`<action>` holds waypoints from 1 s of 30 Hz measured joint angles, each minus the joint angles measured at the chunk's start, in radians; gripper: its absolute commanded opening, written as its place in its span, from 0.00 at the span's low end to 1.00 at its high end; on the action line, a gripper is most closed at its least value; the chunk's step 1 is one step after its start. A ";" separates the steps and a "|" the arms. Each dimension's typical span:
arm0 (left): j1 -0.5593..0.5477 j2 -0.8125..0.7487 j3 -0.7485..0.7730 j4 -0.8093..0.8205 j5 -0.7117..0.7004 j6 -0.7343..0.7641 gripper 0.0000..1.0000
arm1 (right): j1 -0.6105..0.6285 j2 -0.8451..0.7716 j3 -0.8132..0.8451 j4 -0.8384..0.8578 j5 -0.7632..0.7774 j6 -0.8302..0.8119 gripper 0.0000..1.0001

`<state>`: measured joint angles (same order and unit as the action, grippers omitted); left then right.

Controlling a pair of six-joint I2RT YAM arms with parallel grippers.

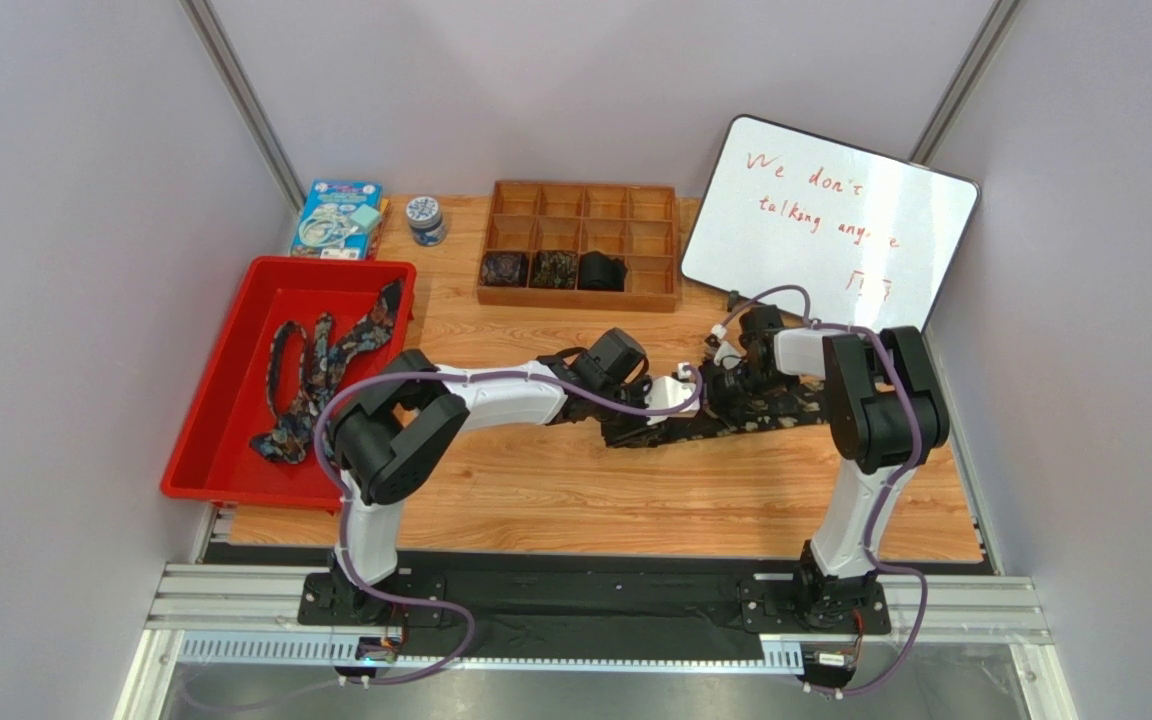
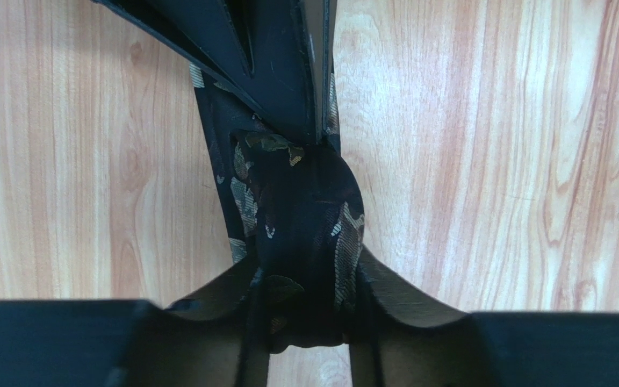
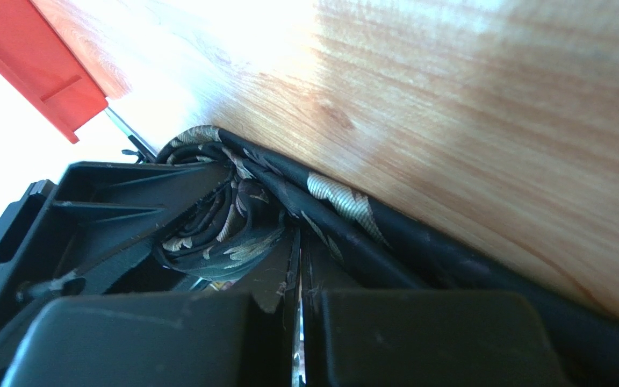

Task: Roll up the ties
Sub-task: Roll the tie at the center of the board.

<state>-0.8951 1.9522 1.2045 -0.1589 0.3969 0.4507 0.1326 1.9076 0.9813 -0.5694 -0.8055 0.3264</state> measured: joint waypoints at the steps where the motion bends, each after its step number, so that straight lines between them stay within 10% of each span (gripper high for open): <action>1: 0.000 0.000 0.002 -0.004 0.003 0.005 0.19 | 0.000 0.000 0.002 -0.003 0.000 -0.002 0.00; 15: 0.005 0.000 0.035 -0.129 0.047 0.059 0.07 | -0.007 -0.098 0.075 -0.183 -0.092 -0.170 0.56; 30: 0.042 -0.005 0.053 -0.243 0.117 0.128 0.08 | 0.090 -0.073 0.061 -0.095 -0.124 -0.151 0.50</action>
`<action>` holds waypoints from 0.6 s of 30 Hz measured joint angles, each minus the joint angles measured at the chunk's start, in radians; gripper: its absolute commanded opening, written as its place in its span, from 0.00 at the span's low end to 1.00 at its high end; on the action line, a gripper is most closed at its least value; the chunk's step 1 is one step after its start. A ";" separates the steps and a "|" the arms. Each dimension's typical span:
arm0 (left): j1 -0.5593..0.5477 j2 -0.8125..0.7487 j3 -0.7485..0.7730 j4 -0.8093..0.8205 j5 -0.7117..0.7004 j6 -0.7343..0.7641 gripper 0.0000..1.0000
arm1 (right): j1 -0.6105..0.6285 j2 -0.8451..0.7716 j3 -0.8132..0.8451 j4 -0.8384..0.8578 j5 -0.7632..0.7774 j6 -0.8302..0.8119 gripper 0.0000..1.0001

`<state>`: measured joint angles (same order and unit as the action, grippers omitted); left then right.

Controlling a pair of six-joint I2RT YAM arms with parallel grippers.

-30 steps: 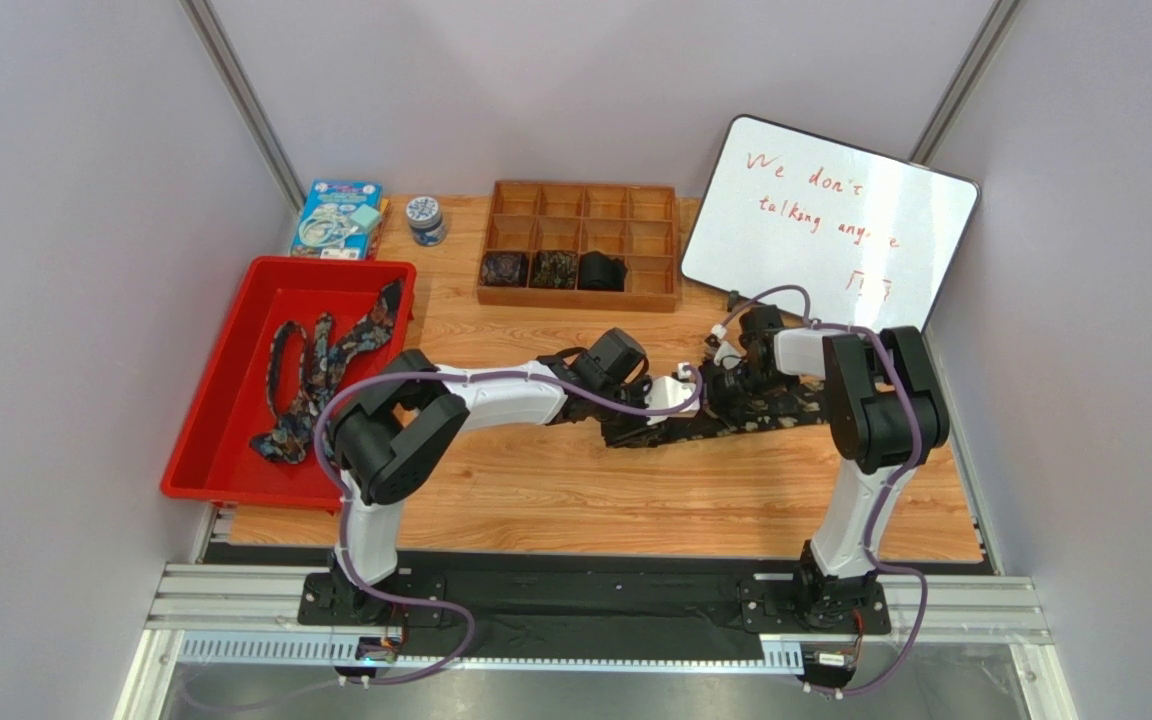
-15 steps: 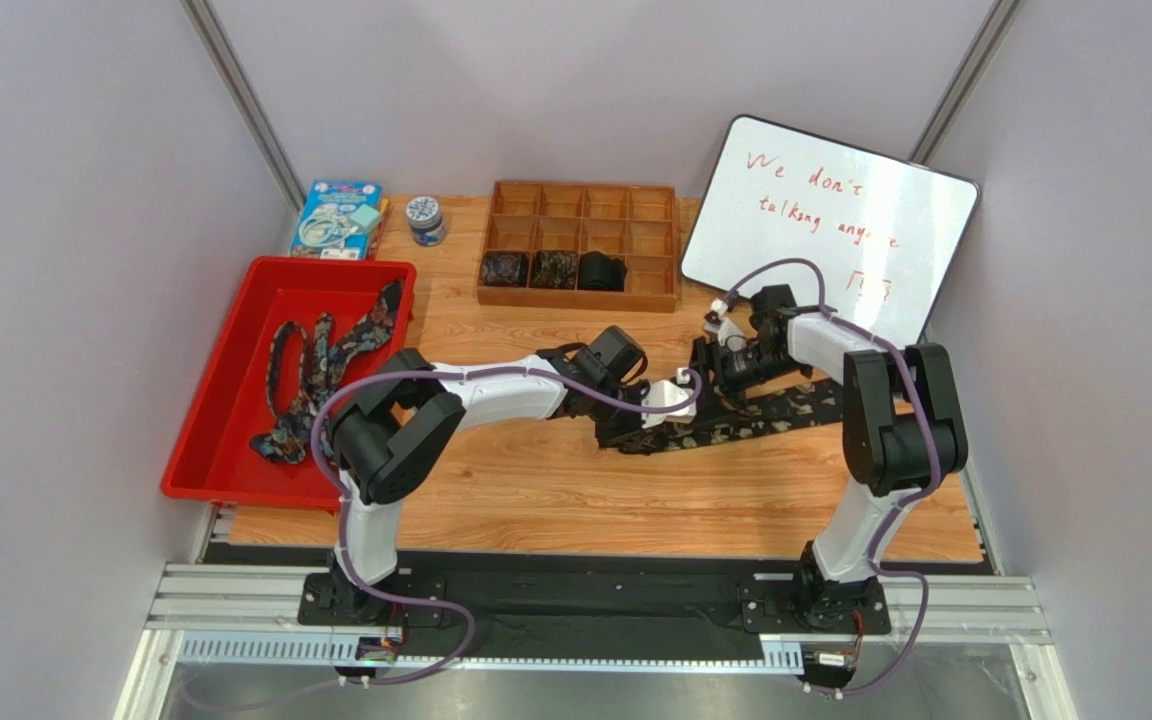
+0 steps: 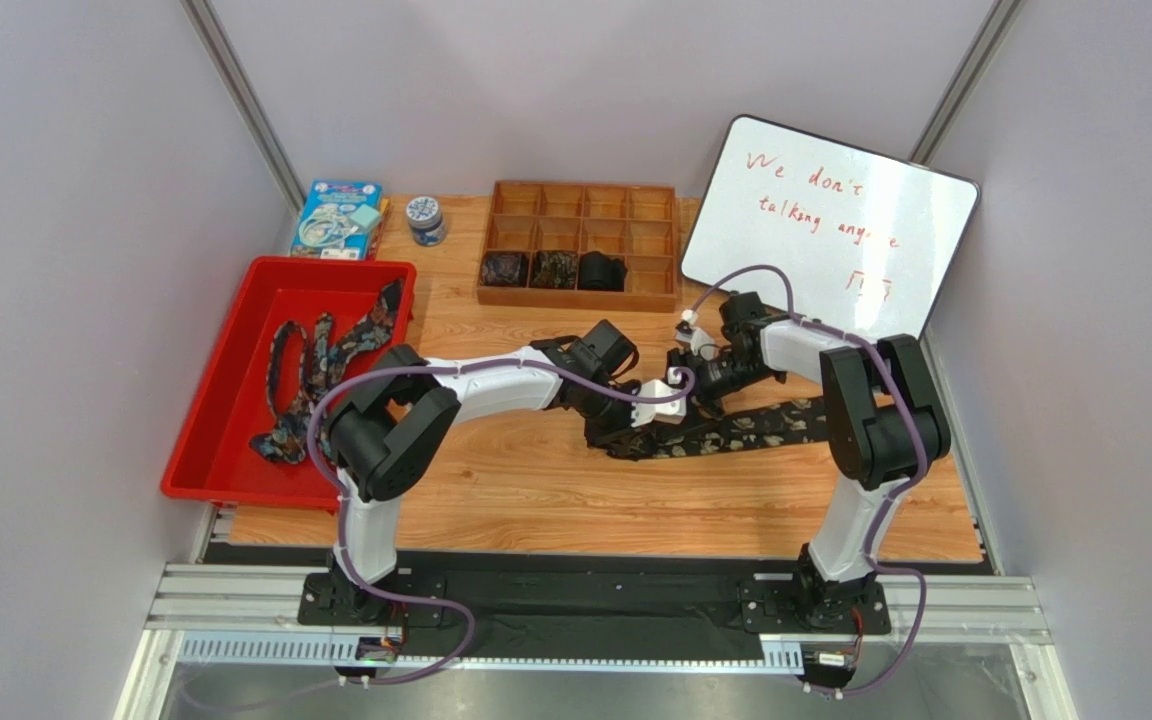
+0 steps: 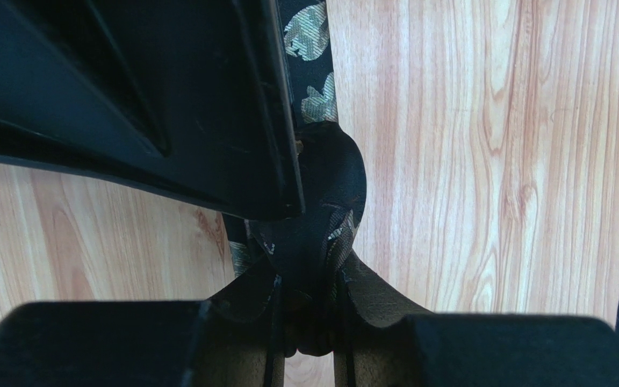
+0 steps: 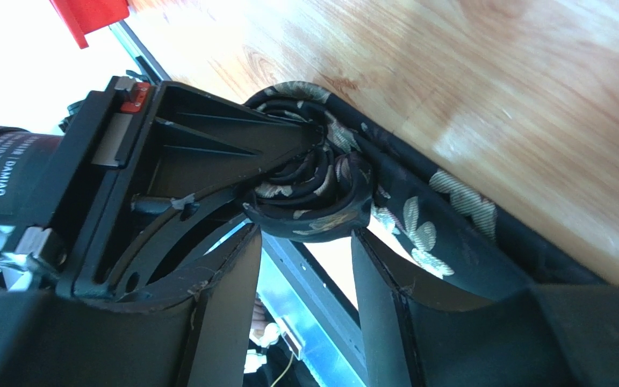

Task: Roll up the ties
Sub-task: Roll the tie at the center of the board.

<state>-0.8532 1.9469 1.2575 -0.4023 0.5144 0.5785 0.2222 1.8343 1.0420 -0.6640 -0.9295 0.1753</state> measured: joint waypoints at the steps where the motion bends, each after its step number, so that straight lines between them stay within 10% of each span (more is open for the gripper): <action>1: 0.003 0.000 0.004 -0.012 0.003 0.003 0.08 | 0.006 0.003 -0.002 0.008 0.000 0.004 0.48; 11: 0.010 0.008 0.027 -0.066 -0.005 0.016 0.11 | 0.038 0.061 -0.003 0.093 -0.005 0.064 0.00; 18: 0.012 0.008 0.035 -0.079 -0.027 0.010 0.39 | 0.035 0.081 -0.003 0.107 -0.024 0.073 0.00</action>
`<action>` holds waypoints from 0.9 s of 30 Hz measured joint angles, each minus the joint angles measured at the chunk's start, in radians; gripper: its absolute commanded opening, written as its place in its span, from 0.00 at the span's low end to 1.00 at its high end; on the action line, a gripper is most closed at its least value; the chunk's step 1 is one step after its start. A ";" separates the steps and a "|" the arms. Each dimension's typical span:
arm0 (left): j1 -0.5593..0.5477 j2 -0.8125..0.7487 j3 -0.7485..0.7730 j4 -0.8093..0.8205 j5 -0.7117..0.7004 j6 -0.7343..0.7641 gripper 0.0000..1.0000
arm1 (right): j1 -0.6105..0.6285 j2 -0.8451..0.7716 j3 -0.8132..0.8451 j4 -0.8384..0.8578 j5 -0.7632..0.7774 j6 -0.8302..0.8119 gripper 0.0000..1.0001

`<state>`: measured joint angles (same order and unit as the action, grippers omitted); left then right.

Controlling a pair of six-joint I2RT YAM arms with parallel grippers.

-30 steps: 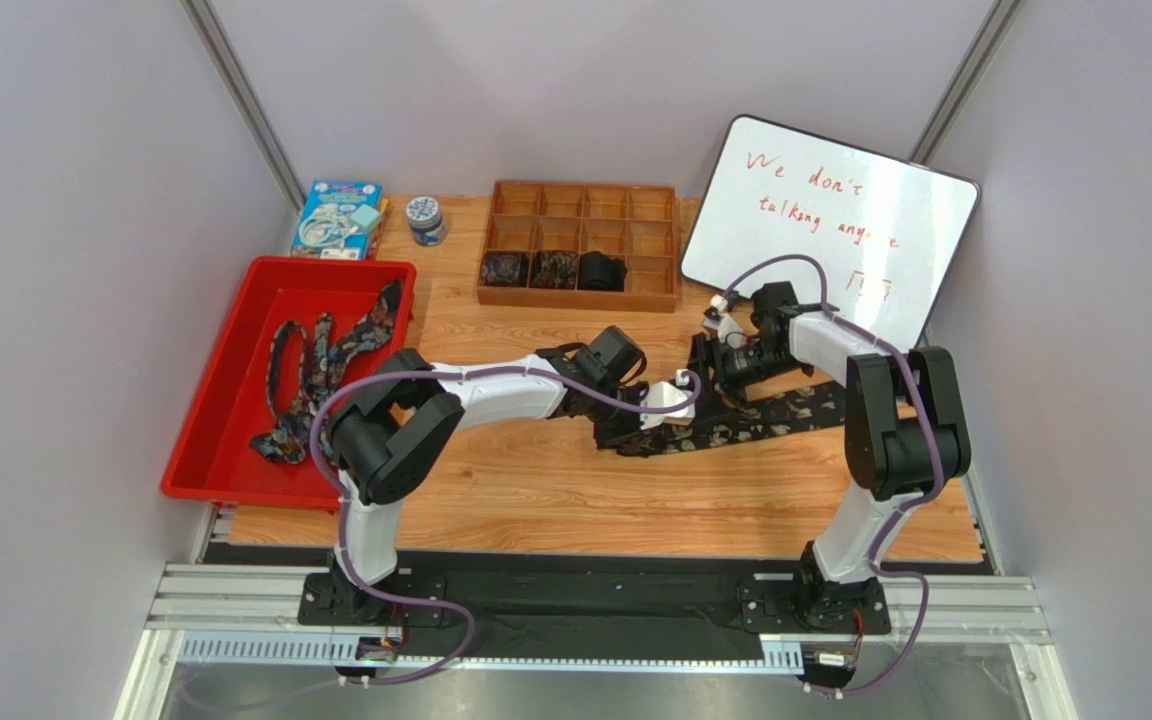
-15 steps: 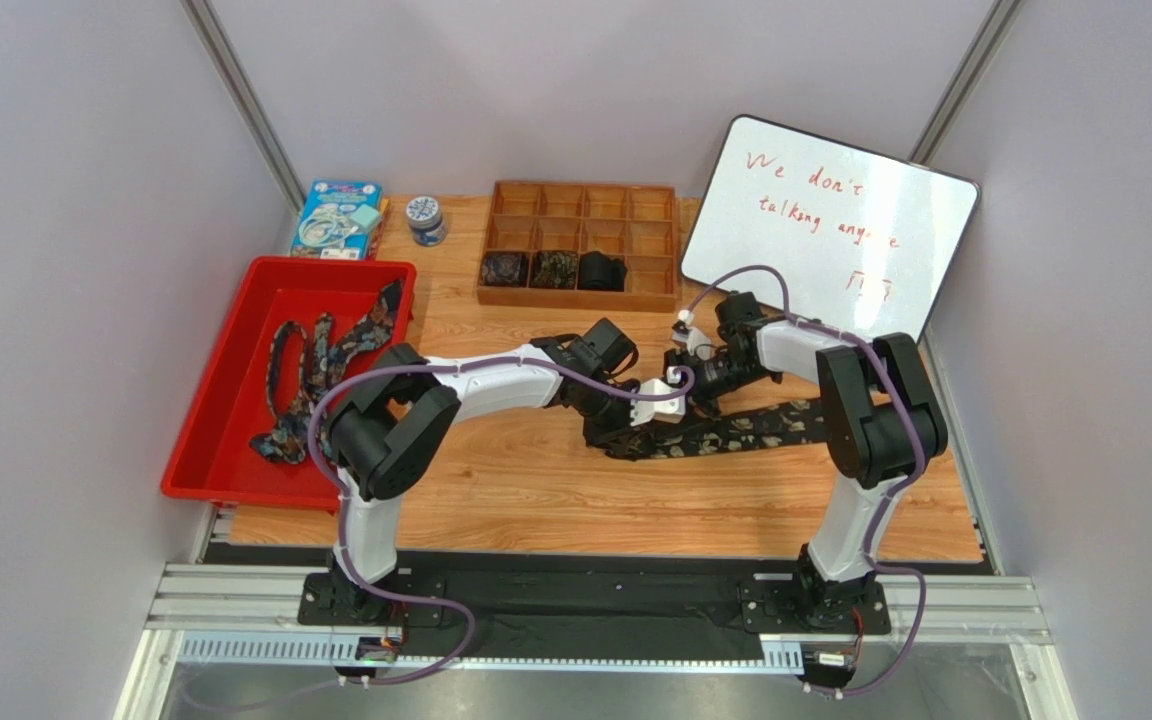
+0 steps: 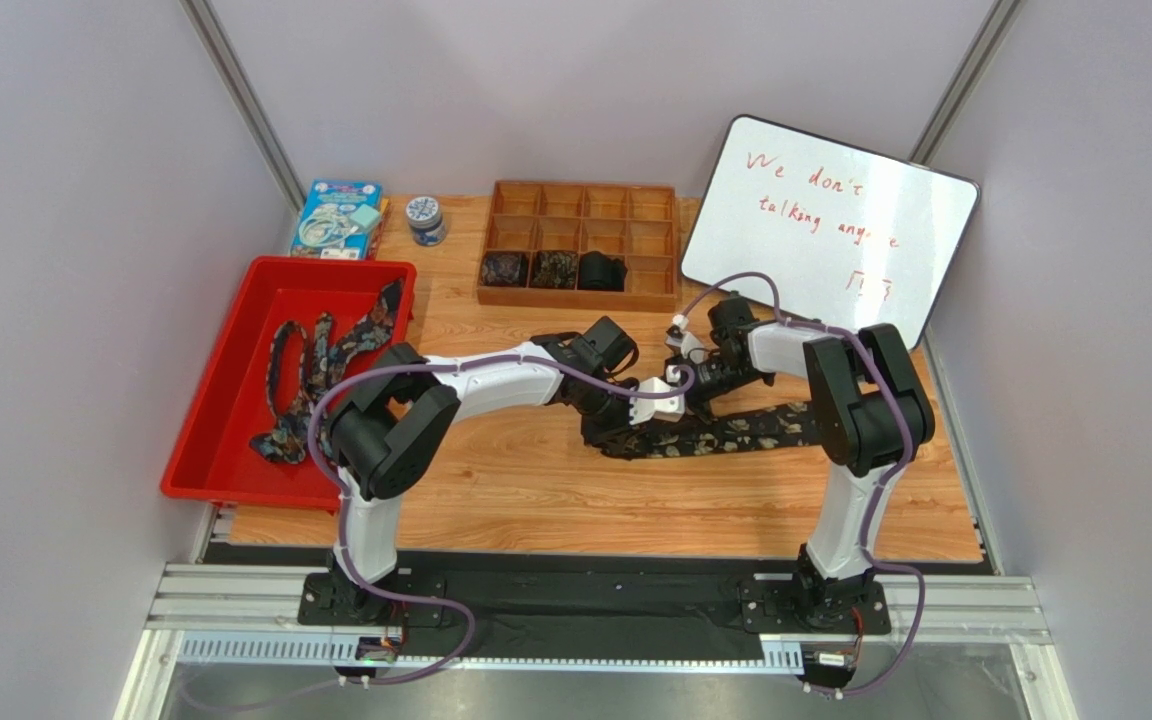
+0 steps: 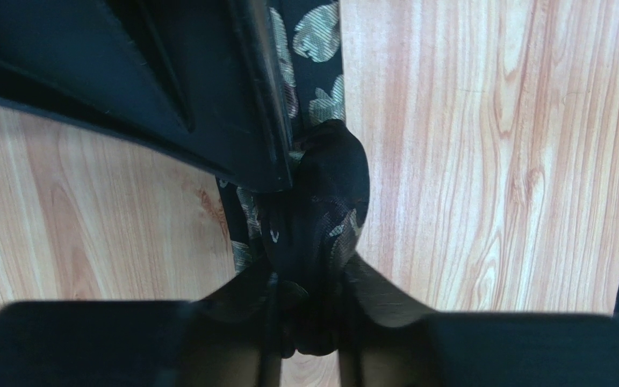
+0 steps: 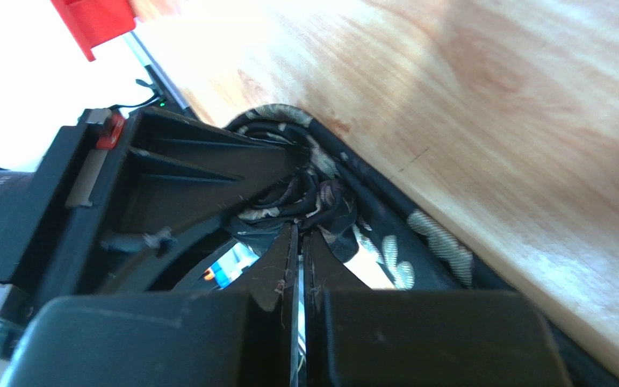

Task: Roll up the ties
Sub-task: Roll the tie at the center of the board.

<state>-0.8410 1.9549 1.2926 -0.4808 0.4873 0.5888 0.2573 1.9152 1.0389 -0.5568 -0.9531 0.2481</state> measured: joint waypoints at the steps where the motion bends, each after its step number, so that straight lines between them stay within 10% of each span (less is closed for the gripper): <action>1: 0.001 0.000 0.000 0.001 -0.002 -0.003 0.46 | -0.003 0.000 0.000 0.002 0.005 0.000 0.00; 10: 0.026 -0.063 -0.069 0.070 -0.049 -0.039 0.66 | -0.014 0.000 -0.012 0.040 0.105 -0.001 0.00; 27: 0.040 -0.067 -0.087 0.163 0.001 -0.212 0.67 | -0.012 -0.065 -0.065 0.084 0.213 0.003 0.00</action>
<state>-0.8005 1.8881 1.2053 -0.3183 0.4881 0.3767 0.2455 1.8500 0.9741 -0.4728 -0.7403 0.2508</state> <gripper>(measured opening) 0.673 0.006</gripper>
